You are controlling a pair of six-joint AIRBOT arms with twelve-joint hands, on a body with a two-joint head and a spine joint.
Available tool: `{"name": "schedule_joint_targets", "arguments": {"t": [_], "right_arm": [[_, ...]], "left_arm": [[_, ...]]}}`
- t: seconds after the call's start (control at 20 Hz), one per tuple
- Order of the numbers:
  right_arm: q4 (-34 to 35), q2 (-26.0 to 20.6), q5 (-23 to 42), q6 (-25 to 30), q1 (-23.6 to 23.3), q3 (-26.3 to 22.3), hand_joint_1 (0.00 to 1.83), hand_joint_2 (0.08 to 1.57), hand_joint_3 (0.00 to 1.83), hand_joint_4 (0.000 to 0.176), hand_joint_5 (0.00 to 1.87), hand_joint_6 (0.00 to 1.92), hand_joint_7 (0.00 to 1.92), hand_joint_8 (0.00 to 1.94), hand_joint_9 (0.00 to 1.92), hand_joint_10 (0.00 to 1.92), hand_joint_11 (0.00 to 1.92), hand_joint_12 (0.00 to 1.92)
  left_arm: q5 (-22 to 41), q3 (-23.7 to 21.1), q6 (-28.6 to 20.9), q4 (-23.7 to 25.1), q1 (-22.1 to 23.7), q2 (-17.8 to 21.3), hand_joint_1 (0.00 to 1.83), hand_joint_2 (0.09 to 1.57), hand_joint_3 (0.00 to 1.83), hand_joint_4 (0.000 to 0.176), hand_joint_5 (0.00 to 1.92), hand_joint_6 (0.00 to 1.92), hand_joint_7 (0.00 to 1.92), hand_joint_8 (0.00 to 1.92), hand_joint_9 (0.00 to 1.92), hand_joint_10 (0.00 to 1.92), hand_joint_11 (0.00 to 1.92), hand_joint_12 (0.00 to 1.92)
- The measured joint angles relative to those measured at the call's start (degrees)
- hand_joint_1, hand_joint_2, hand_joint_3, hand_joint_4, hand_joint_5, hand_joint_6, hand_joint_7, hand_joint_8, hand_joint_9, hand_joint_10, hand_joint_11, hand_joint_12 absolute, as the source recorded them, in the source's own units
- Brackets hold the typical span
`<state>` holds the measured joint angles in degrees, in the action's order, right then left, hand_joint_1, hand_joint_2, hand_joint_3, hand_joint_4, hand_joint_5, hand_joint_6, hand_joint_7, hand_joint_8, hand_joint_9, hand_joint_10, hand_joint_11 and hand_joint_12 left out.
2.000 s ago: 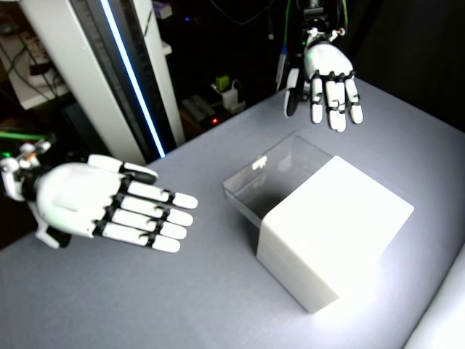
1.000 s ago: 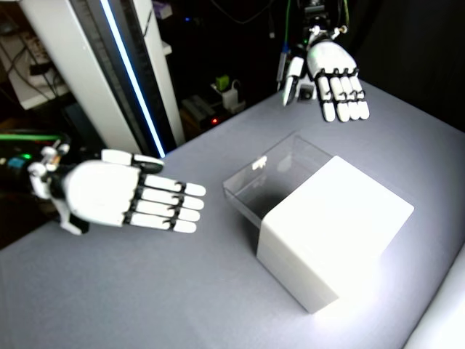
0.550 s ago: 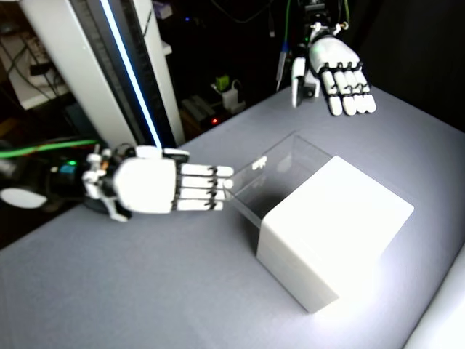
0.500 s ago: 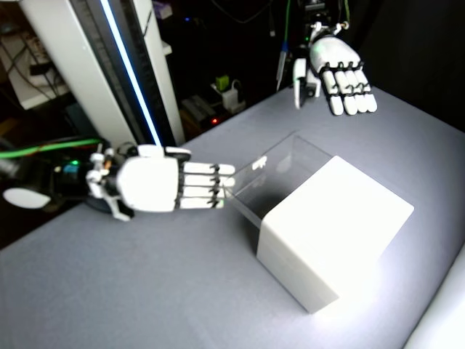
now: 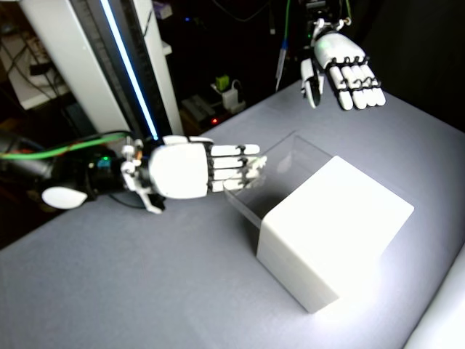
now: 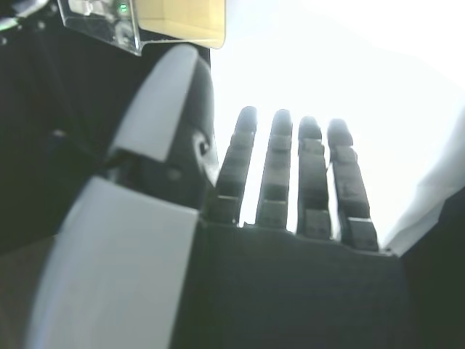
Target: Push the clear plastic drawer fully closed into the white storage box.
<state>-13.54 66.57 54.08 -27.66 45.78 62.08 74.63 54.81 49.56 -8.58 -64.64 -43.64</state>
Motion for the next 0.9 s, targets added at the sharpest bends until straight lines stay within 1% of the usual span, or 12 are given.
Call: {"name": "schedule_joint_targets", "arguments": {"t": [0.1,0.15,0.2,0.35,0.4,0.5,0.6,0.65,0.7,0.75,0.85,0.9], "right_arm": [[-0.1,0.0,-0.1,0.0,-0.2,0.1,0.29,1.41,0.0,0.0,0.02,0.01,0.05,0.0,0.12,0.0,0.0,0.79],[-0.2,0.0,-0.3,0.0,-0.6,0.2,0.28,1.41,0.0,0.0,0.03,0.01,0.04,0.0,0.1,0.0,0.0,0.72],[-0.3,0.0,0.0,0.0,-0.8,0.2,0.24,1.42,0.0,0.0,0.01,0.0,0.01,0.0,0.06,0.0,0.0,0.57],[-0.5,0.0,0.0,0.0,-1.3,0.5,0.27,1.43,0.0,0.0,0.0,0.0,0.0,0.0,0.0,0.0,0.0,0.27],[-0.6,0.0,-0.1,-0.2,-1.5,0.6,0.27,1.43,0.0,0.0,0.0,0.0,0.0,0.0,0.0,0.0,0.0,0.21],[-0.2,0.0,-0.2,-0.7,-2.1,0.9,0.26,1.42,0.0,0.0,0.0,0.0,0.0,0.0,0.0,0.0,0.0,0.2],[0.5,0.0,-0.2,-1.6,-2.7,1.2,0.26,1.42,0.0,0.0,0.01,0.0,0.0,0.0,0.0,0.0,0.0,0.11],[1.0,0.1,-0.2,-2.1,-3.1,1.6,0.29,1.41,0.0,0.0,0.01,0.0,0.0,0.0,0.0,0.0,0.0,0.07],[1.6,0.1,-0.4,-2.5,-3.1,1.8,0.33,1.41,0.0,0.0,0.0,0.0,0.0,0.0,0.0,0.0,0.0,0.04],[2.4,0.3,-0.9,-3.1,-3.4,2.2,0.35,1.4,0.0,0.0,0.0,0.0,0.0,0.0,0.0,0.0,0.0,0.01],[3.7,1.0,-2.0,-4.1,-3.7,3.0,0.22,1.41,0.0,0.0,0.0,0.0,0.0,0.0,0.0,0.0,0.02,0.02],[4.0,1.2,-3.0,-4.5,-4.2,3.3,0.16,1.42,0.01,0.0,0.0,0.0,0.0,0.0,0.0,0.0,0.02,0.03]], "left_arm": [[0.0,0.0,0.0,-0.1,0.0,0.0,0.81,1.42,0.0,0.001,0.0,0.0,0.0,0.0,0.0,0.0,0.0,0.0],[0.0,0.0,0.0,-0.3,-0.2,0.0,0.78,1.41,0.0,0.011,0.0,0.0,0.0,0.0,0.0,0.0,0.0,0.0],[0.0,0.0,0.0,-0.4,-0.2,0.0,0.77,1.41,0.0,0.019,0.0,0.0,0.0,0.0,0.0,0.0,0.0,0.0],[0.2,0.0,0.0,-0.5,-0.3,0.0,0.79,1.4,0.0,0.015,0.0,0.0,0.0,0.0,0.0,0.0,0.0,0.0],[0.4,0.0,0.0,-0.5,-0.3,0.0,0.76,1.41,0.0,0.022,0.0,0.0,0.0,0.0,0.0,0.0,0.0,0.0],[0.4,0.0,0.0,-0.5,-0.3,0.0,0.73,1.42,0.0,0.02,0.0,0.0,0.0,0.0,0.0,0.0,0.0,0.0],[0.4,0.0,0.0,-0.5,-0.4,0.0,0.74,1.42,0.0,0.031,0.0,0.0,0.0,0.0,0.0,0.0,0.0,0.0],[0.4,0.0,0.1,-0.6,-0.3,0.0,0.76,1.42,0.0,0.029,0.0,0.0,0.0,0.0,0.0,0.0,0.0,0.0],[0.4,0.0,0.1,-0.6,-0.4,0.0,0.76,1.41,0.0,0.036,0.0,0.0,0.0,0.0,0.0,0.0,0.0,0.0],[0.4,0.0,0.1,-0.7,-0.4,0.0,0.76,1.42,0.0,0.027,0.0,0.0,0.0,0.0,0.0,0.0,0.0,0.0],[0.4,0.0,0.1,-0.6,-0.3,0.0,0.78,1.41,0.0,0.006,0.0,0.0,0.0,0.0,0.0,0.0,0.0,0.0],[0.3,0.0,0.1,-0.6,-0.3,0.0,0.81,1.4,0.0,0.0,0.0,0.0,0.0,0.0,0.0,0.0,0.0,0.0]]}}
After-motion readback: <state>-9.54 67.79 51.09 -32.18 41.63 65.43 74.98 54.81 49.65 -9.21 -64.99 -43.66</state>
